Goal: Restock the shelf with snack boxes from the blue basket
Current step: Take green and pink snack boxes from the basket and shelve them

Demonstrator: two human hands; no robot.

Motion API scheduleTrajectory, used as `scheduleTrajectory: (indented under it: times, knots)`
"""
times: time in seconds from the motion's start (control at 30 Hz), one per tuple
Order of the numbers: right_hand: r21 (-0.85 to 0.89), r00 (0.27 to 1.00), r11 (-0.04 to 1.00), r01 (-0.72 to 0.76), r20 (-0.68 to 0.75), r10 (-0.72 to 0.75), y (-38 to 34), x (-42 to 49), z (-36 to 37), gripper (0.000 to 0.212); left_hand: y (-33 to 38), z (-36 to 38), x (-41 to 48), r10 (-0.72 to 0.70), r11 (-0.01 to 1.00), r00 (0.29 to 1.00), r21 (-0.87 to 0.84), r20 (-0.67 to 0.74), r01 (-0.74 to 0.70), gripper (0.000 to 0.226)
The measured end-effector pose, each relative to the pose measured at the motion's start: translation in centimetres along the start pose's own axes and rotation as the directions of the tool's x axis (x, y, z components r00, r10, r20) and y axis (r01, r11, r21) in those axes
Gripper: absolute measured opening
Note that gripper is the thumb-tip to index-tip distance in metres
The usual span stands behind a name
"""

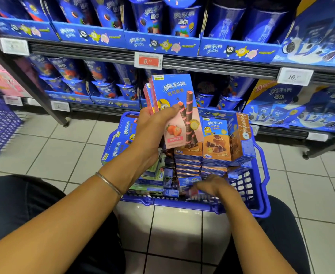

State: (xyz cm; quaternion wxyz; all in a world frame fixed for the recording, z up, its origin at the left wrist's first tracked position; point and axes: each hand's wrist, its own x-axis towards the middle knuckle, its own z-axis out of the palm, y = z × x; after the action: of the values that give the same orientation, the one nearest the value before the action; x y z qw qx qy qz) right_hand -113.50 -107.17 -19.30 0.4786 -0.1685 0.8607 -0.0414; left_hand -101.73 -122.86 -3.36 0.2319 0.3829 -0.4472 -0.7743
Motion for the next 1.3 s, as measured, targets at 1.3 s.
scheduleTrajectory:
  times: [1.3]
  knots:
    - [0.642,0.657,0.187,0.744,-0.652,-0.377,-5.8,-11.6,-9.4,0.027,0.3,-1.0,0.5,-0.191,0.964,0.953,0.227,0.233,0.137,0.055]
